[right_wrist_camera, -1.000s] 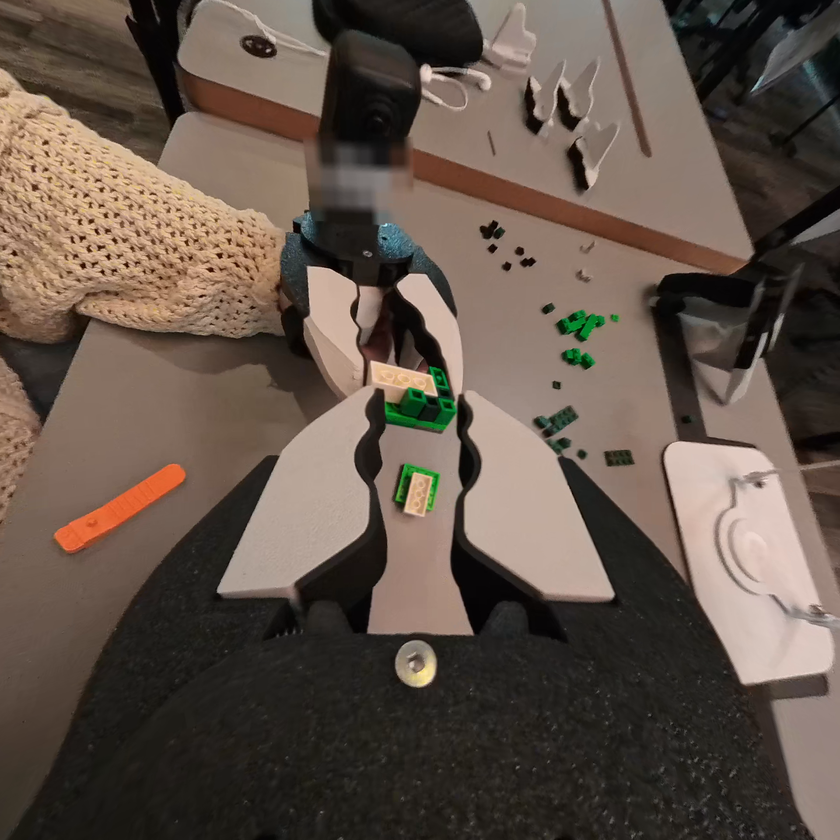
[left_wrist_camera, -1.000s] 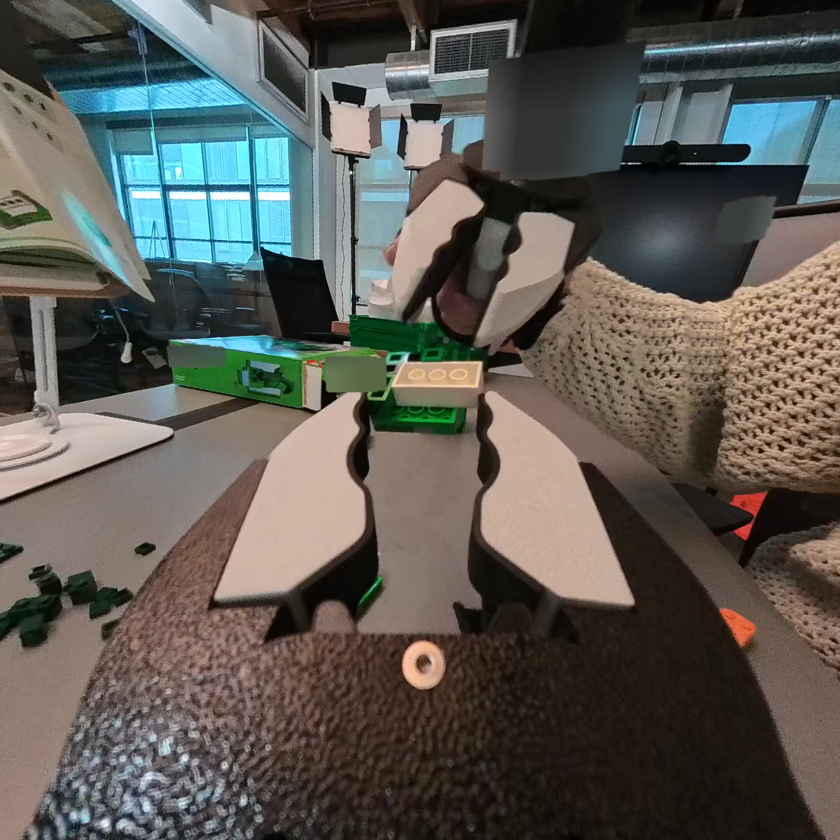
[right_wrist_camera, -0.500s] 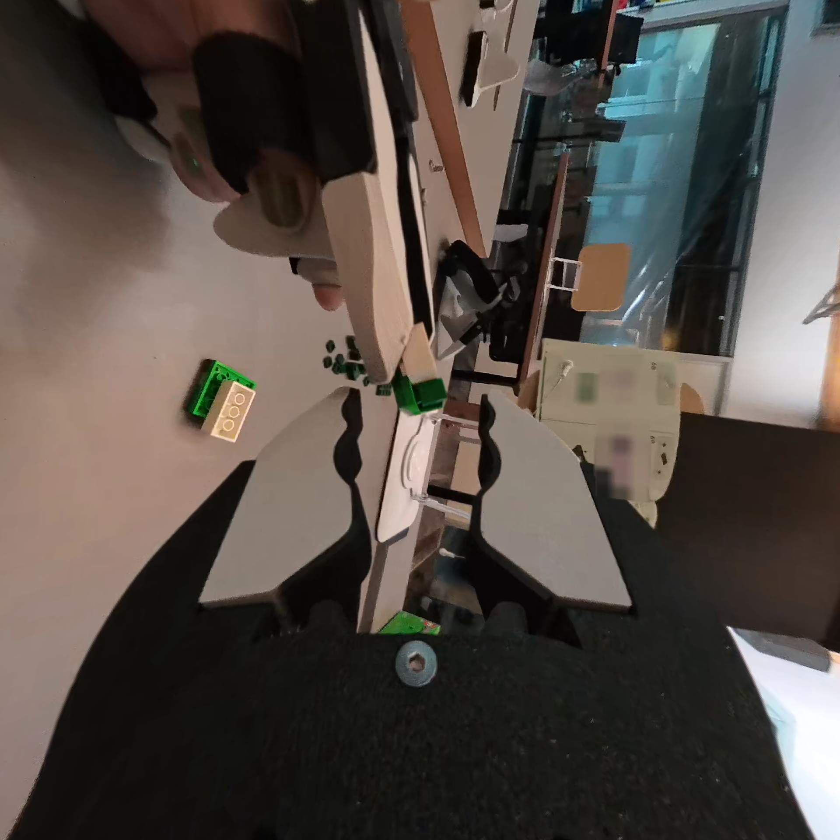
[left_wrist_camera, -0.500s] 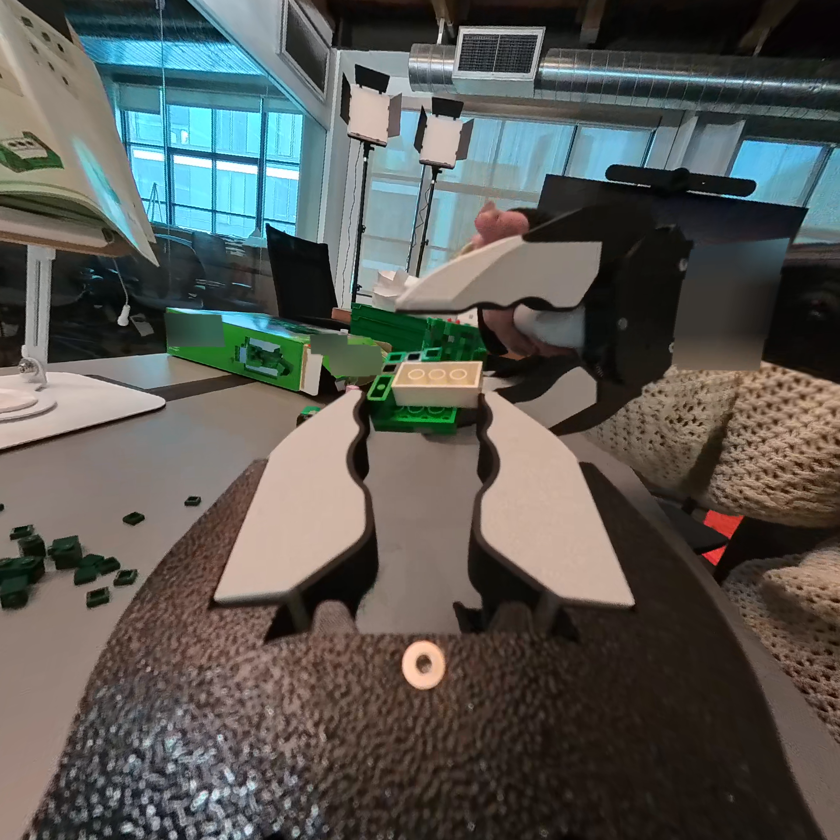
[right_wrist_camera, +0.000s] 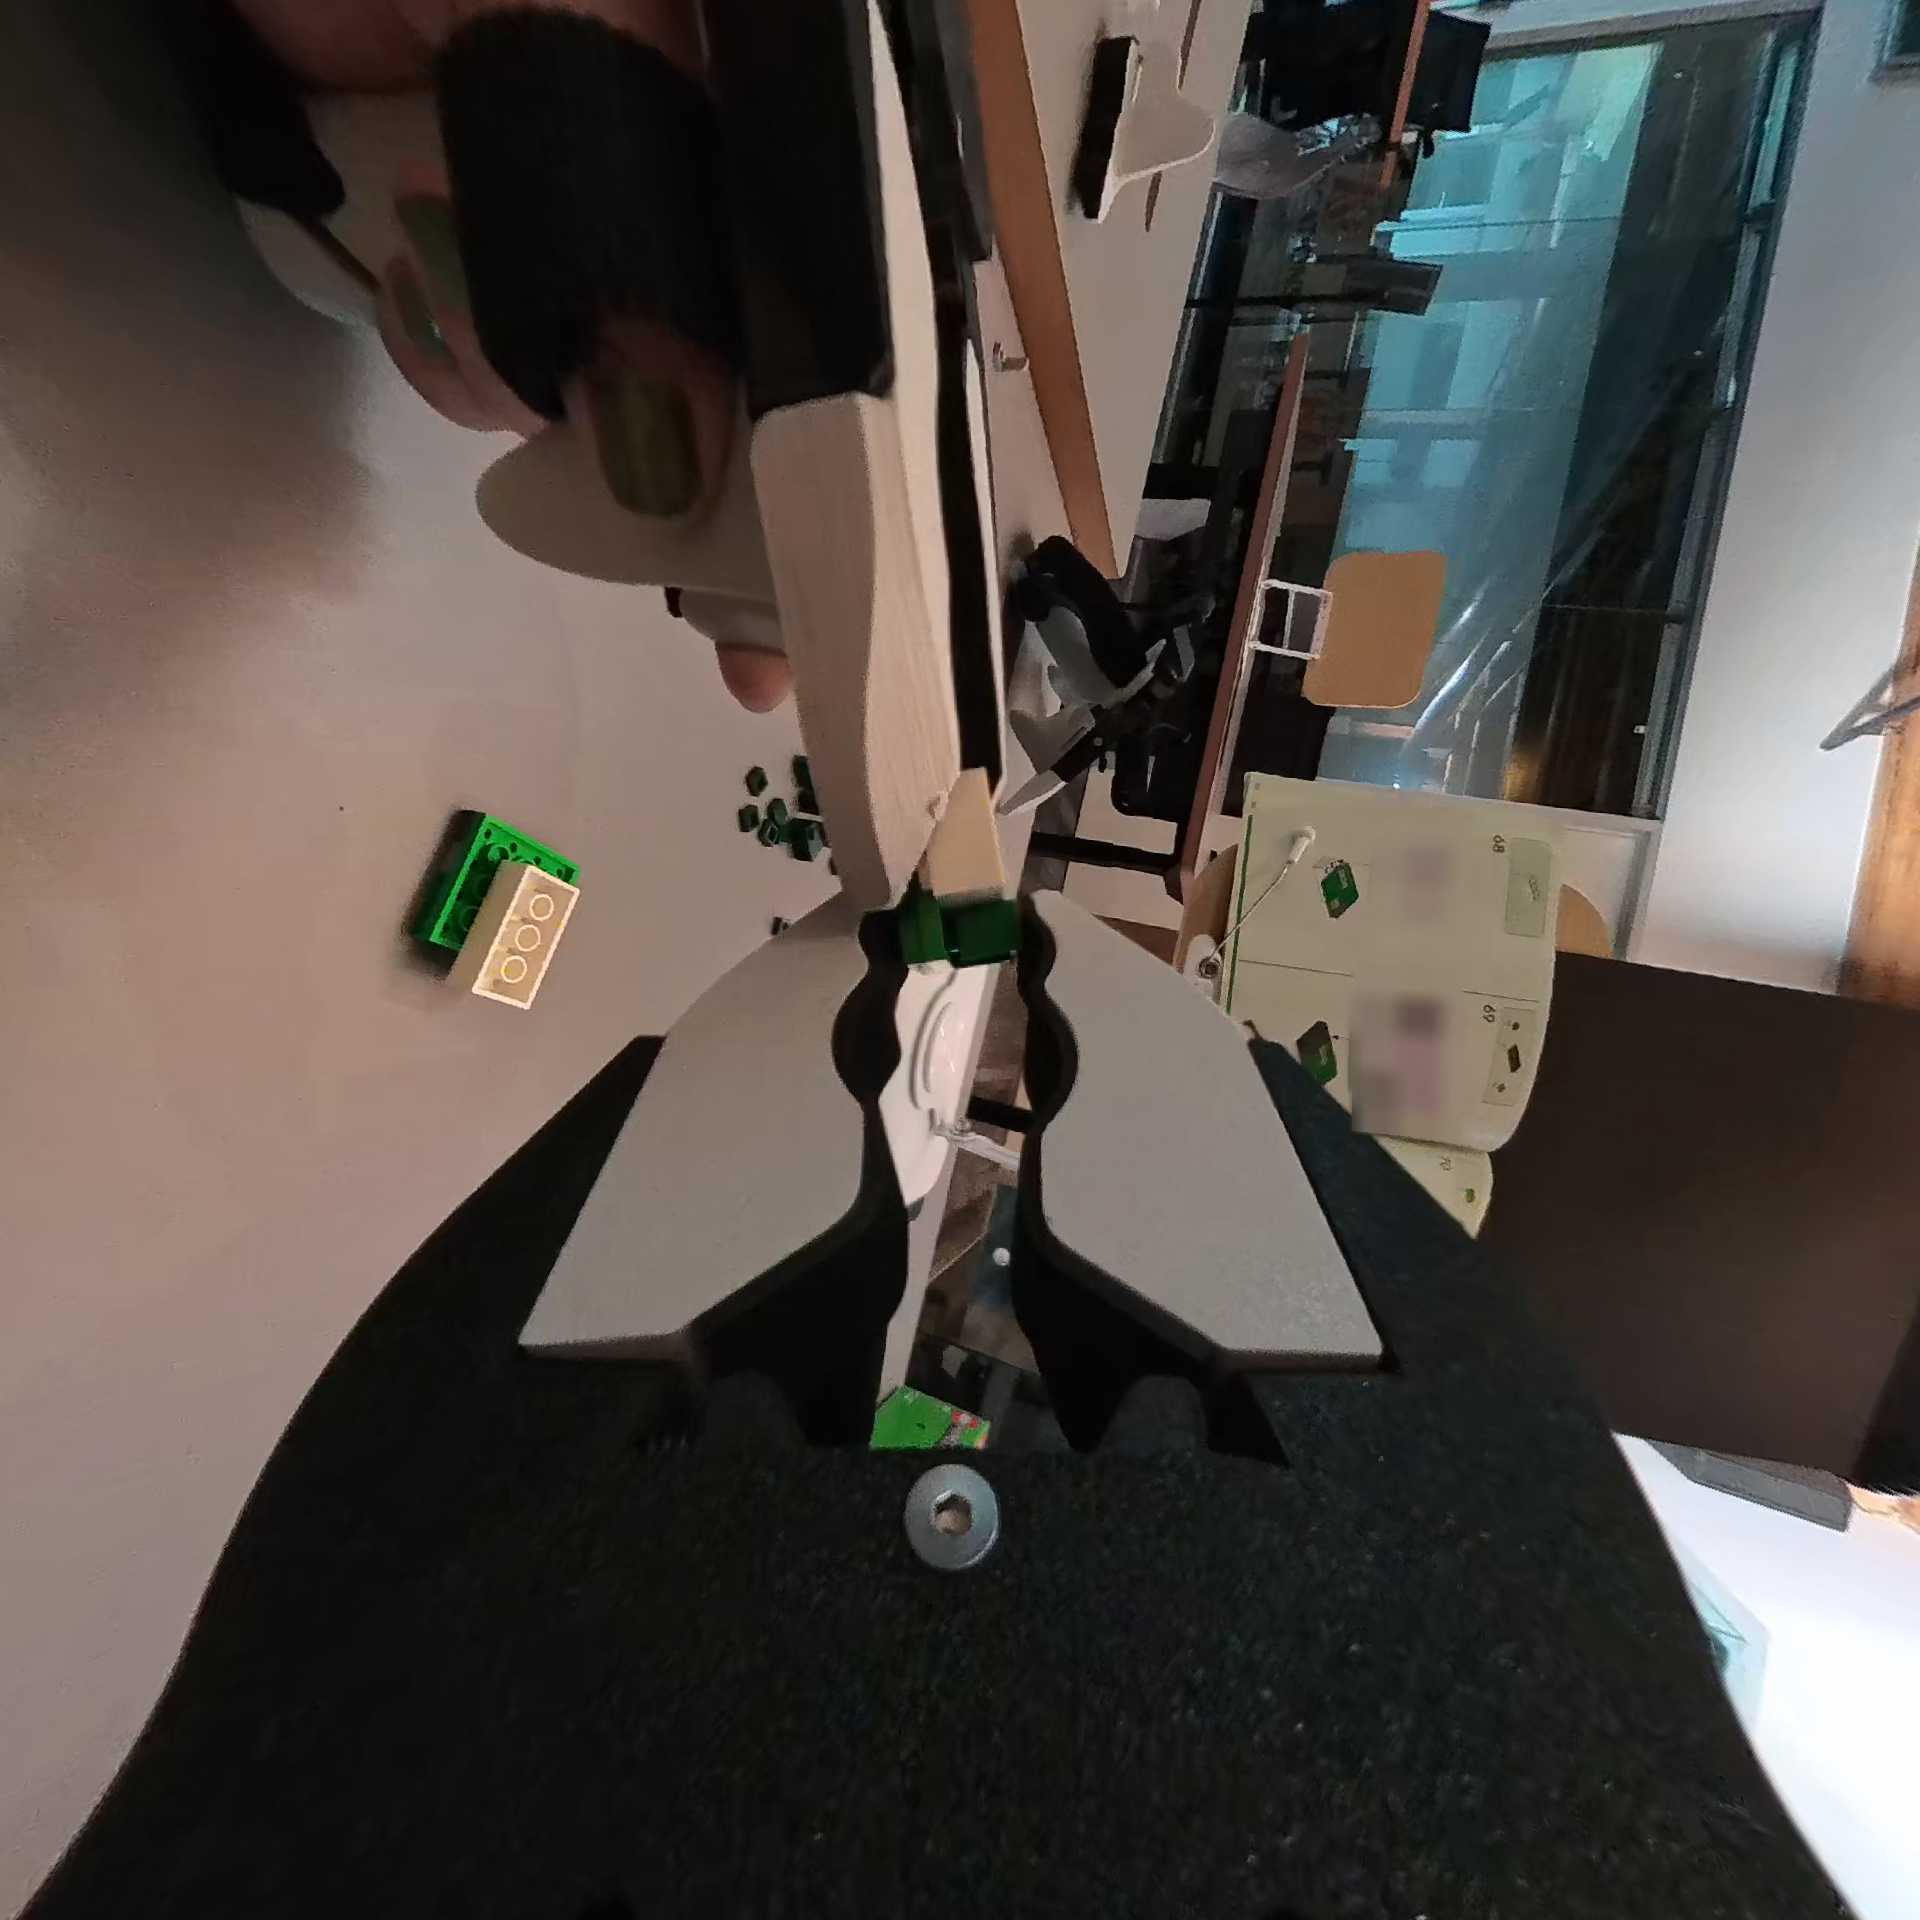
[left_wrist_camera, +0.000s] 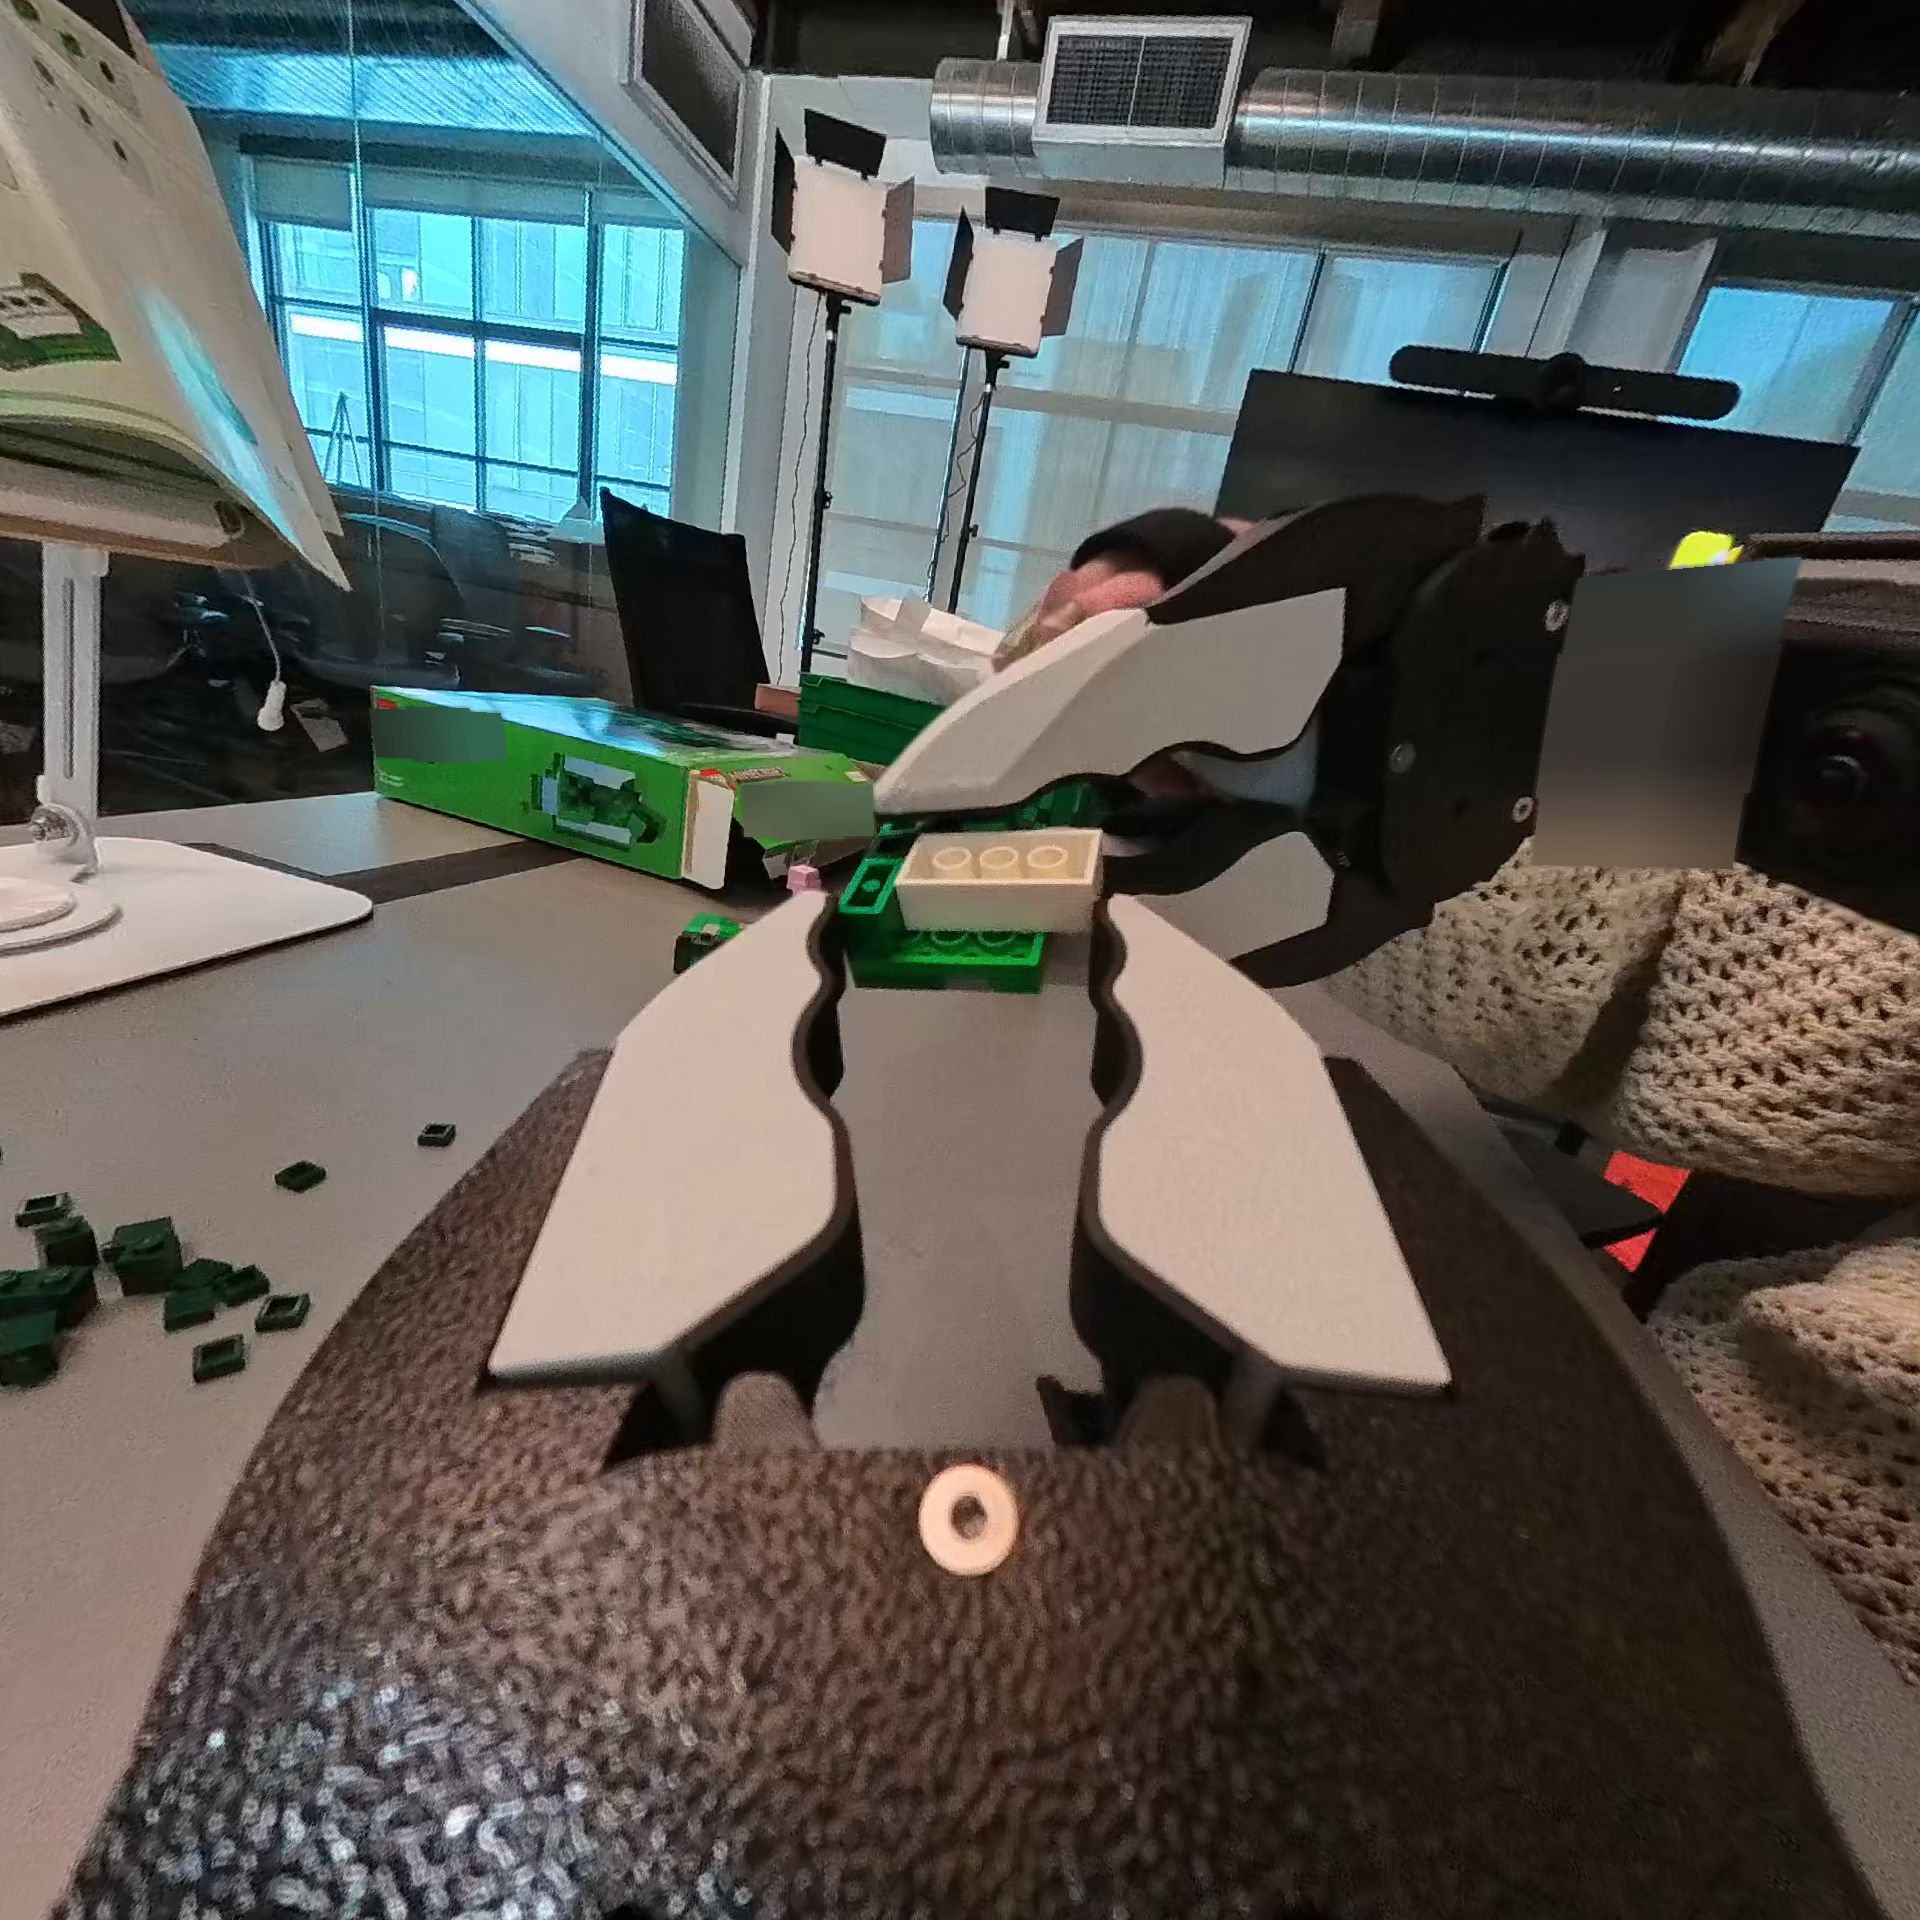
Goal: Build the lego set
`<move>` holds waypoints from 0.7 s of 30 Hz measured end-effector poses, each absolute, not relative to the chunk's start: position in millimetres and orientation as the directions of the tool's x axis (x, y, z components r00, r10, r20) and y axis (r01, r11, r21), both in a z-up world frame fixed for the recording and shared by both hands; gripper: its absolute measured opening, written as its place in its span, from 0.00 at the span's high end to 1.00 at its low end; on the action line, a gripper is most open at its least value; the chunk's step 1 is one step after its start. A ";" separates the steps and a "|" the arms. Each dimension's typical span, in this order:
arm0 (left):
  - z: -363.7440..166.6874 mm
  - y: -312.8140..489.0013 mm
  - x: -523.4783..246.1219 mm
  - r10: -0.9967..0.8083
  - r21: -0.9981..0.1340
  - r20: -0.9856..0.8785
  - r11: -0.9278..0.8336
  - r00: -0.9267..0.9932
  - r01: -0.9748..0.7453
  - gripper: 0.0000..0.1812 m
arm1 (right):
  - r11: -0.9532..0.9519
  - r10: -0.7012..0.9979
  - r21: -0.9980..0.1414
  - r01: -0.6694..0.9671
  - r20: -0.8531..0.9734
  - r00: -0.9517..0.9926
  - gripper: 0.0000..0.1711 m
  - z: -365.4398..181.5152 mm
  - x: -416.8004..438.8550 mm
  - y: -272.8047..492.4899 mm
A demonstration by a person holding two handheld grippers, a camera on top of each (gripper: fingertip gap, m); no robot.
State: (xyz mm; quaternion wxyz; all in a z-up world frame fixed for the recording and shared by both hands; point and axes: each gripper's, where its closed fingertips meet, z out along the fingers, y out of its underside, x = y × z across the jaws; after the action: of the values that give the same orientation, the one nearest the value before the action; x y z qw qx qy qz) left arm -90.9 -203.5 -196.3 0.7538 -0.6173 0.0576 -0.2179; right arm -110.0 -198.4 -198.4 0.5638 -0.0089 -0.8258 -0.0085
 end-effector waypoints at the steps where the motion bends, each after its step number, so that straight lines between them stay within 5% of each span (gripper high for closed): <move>1: -196.5 -203.3 -90.8 -0.399 -0.956 0.181 0.143 0.899 0.256 0.75 | 1.000 -0.003 0.011 0.021 0.933 -0.359 0.88 -198.1 -110.1 -198.1; 7: -200.5 -201.9 -90.1 -0.392 -0.965 0.167 0.125 0.905 0.233 0.75 | 0.998 -0.051 0.061 0.019 0.935 -0.352 0.89 -200.3 -109.5 -195.6; 11: -200.6 -198.4 -91.8 -0.363 -0.964 0.173 0.130 0.916 0.233 0.75 | 0.997 0.066 -0.048 0.053 0.909 -0.412 0.89 -205.0 -109.6 -191.7; 17: -210.8 -197.3 -97.3 -0.066 -0.910 -0.408 0.111 0.911 -0.400 0.70 | 0.984 0.177 -0.140 0.111 0.847 -0.501 0.89 -216.3 -106.7 -183.8; 21: -214.0 -196.5 -90.3 -0.049 -0.844 -0.535 0.092 0.844 -0.529 0.77 | 0.982 0.186 -0.135 0.133 0.816 -0.548 0.89 -225.4 -102.9 -179.4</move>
State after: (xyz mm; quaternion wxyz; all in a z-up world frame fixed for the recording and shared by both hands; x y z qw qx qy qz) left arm -90.3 -196.5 -214.0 0.7047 -0.6521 0.2217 0.1703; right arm -102.9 -179.4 -225.4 0.4668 -0.0910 -0.8792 0.0285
